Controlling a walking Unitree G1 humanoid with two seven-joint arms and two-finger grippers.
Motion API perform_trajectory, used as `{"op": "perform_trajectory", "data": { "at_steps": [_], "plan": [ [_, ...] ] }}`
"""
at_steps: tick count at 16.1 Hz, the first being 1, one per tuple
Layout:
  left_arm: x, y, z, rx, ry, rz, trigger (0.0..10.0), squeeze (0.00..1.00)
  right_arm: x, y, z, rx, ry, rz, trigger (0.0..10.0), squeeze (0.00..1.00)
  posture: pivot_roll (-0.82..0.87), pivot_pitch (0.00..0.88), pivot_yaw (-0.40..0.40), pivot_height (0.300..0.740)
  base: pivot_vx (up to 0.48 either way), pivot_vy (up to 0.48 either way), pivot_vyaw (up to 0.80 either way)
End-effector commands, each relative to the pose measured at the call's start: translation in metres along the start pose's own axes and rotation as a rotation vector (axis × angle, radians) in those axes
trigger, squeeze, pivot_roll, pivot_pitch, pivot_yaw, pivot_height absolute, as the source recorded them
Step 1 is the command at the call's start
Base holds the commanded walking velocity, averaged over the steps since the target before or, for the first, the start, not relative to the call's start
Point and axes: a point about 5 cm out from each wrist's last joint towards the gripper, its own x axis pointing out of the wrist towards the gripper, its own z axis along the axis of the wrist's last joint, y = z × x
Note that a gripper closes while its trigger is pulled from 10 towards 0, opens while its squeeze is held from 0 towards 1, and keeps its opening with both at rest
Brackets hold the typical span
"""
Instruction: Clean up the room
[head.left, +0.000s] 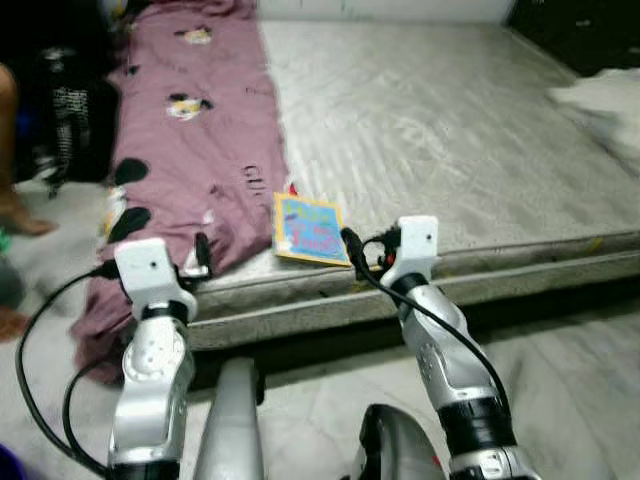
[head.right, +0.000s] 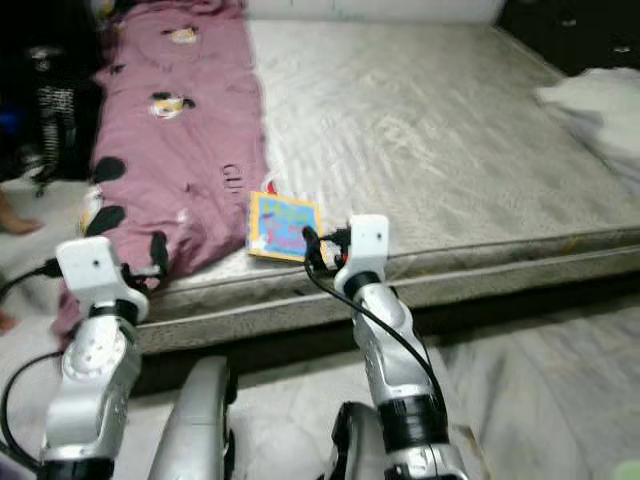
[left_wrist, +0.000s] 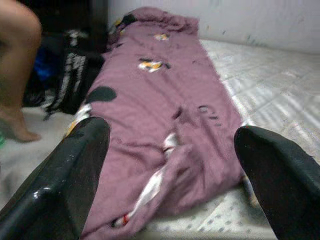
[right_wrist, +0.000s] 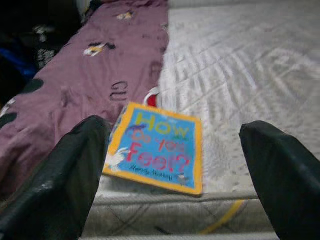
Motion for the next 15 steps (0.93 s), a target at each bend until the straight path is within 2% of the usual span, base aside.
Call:
{"op": "perform_trajectory", "data": {
  "at_steps": [1, 7, 15],
  "plan": [
    [0.0011, -0.0074, 0.0052, -0.008, -0.018, -0.018, 10.0, 0.00, -0.0007, -0.0032, 0.0014, -0.016, -0.004, 0.000, 10.0, 0.00, 0.10, 0.089, -0.084, 0.612, 0.000, 0.000, 0.00],
    [0.0006, -0.0064, 0.0039, -0.013, -0.015, -0.016, 10.0, 0.00, -0.0014, 0.0007, 0.0013, -0.019, -0.011, 0.025, 10.0, 0.00, 0.10, 0.080, -0.081, 0.563, 0.000, 0.000, 0.00],
    [-0.0013, -0.0061, 0.0031, -0.044, -0.010, -0.042, 10.0, 0.00, -0.0021, 0.0007, -0.0008, -0.005, -0.002, 0.036, 10.0, 0.00, 0.11, 0.075, -0.079, 0.563, 0.000, 0.000, 0.00]
  ]
}}
